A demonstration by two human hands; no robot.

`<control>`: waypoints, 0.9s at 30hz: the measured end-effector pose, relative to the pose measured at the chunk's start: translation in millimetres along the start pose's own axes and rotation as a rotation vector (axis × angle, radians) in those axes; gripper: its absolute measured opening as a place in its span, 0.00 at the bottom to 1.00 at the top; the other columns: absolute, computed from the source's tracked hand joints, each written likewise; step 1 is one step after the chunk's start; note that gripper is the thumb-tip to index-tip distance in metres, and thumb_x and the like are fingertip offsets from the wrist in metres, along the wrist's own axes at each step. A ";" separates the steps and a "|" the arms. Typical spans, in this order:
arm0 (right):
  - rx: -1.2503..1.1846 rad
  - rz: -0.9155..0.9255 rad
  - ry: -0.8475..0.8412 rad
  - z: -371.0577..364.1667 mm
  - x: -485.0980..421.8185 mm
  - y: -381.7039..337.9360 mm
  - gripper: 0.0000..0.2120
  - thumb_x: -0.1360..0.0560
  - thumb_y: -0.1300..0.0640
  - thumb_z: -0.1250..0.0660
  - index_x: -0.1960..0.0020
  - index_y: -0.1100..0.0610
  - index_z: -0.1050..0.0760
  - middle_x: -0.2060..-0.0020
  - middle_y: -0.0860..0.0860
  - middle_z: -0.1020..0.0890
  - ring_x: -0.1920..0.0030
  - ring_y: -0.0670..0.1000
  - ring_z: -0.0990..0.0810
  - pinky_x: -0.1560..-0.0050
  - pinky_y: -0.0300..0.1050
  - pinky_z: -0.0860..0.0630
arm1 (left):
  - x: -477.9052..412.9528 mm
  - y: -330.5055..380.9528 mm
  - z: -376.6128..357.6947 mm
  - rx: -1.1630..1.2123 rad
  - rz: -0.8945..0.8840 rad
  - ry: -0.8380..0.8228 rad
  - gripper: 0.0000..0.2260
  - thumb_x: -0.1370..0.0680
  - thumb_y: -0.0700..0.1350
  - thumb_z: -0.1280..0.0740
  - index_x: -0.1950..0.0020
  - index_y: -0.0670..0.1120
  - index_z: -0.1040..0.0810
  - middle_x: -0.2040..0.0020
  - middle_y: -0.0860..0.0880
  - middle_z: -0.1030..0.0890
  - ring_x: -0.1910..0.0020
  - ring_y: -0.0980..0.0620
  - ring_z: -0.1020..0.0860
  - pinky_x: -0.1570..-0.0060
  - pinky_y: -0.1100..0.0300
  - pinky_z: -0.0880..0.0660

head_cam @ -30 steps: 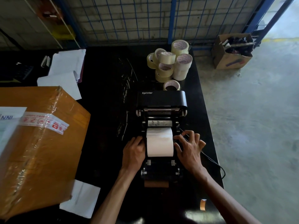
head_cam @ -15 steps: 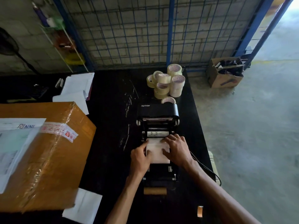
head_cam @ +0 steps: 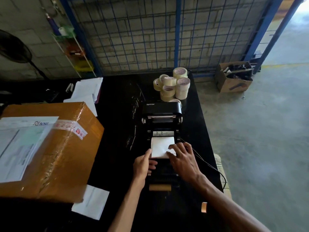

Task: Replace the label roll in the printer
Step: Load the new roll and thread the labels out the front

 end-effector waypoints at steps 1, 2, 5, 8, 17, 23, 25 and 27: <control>-0.001 0.016 -0.002 -0.4 4.4 -1.0 0.10 0.28 0.55 0.31 0.48 0.52 0.17 0.43 0.53 0.18 0.44 0.56 0.21 0.40 0.57 0.28 | 0.5 -3.2 -0.1 0.010 -0.021 -0.023 0.13 0.21 0.55 0.34 0.57 0.47 0.17 0.65 0.46 0.13 0.68 0.50 0.19 0.70 0.59 0.28; -0.003 0.030 -0.008 -0.5 8.6 -1.9 0.10 0.28 0.55 0.31 0.48 0.52 0.17 0.42 0.54 0.18 0.44 0.56 0.21 0.39 0.58 0.28 | 0.7 -5.9 -0.2 0.014 -0.040 -0.044 0.10 0.22 0.52 0.32 0.57 0.47 0.18 0.66 0.47 0.14 0.68 0.51 0.19 0.70 0.59 0.27; -0.049 0.004 -0.040 0.6 18.8 -5.0 0.09 0.25 0.51 0.32 0.48 0.50 0.17 0.42 0.53 0.20 0.43 0.55 0.22 0.39 0.55 0.30 | -3.2 -13.5 2.2 -0.058 -0.063 -0.054 0.07 0.23 0.46 0.29 0.59 0.44 0.17 0.67 0.48 0.16 0.69 0.54 0.20 0.72 0.63 0.27; -0.248 -0.333 -0.080 3.5 27.7 -3.5 0.12 0.24 0.42 0.33 0.47 0.48 0.18 0.49 0.46 0.20 0.47 0.49 0.23 0.45 0.48 0.28 | -6.6 -18.4 7.8 -0.092 -0.071 -0.069 0.07 0.23 0.45 0.29 0.58 0.42 0.17 0.68 0.48 0.16 0.72 0.57 0.22 0.75 0.65 0.27; -1.160 -1.039 -0.229 -7.1 28.8 6.3 0.11 0.29 0.60 0.22 0.48 0.55 0.19 0.61 0.54 0.13 0.60 0.50 0.14 0.59 0.44 0.18 | -17.3 -28.3 11.3 -0.215 -0.117 -0.059 0.08 0.25 0.43 0.26 0.64 0.46 0.19 0.70 0.51 0.20 0.72 0.56 0.24 0.77 0.68 0.29; -0.959 -0.910 -0.266 -12.8 23.0 14.9 0.12 0.32 0.61 0.21 0.53 0.57 0.21 0.67 0.50 0.14 0.63 0.46 0.15 0.58 0.43 0.18 | -22.6 -25.6 12.0 -0.479 -0.260 -0.017 0.07 0.27 0.42 0.24 0.63 0.49 0.19 0.67 0.56 0.19 0.66 0.57 0.20 0.71 0.75 0.30; -0.872 -0.888 -0.217 -16.2 21.7 13.8 0.11 0.31 0.60 0.21 0.55 0.56 0.23 0.67 0.49 0.14 0.64 0.45 0.15 0.59 0.46 0.17 | -21.8 -24.1 10.0 -0.577 -0.326 0.025 0.08 0.27 0.45 0.24 0.65 0.51 0.19 0.69 0.58 0.20 0.68 0.60 0.22 0.69 0.73 0.30; -0.799 -0.908 -0.164 -19.8 21.3 11.2 0.11 0.31 0.58 0.22 0.58 0.53 0.25 0.66 0.46 0.14 0.64 0.43 0.16 0.62 0.47 0.18 | -20.2 -22.0 6.7 -0.665 -0.388 0.094 0.06 0.28 0.48 0.24 0.64 0.50 0.16 0.69 0.56 0.19 0.68 0.57 0.20 0.66 0.65 0.27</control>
Point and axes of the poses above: each hand's wrist, its own x-axis away from the middle knuckle, its own z-axis out of the back of the hand, y = z × x, the point moved 1 cm from there along -x, towards the middle knuckle
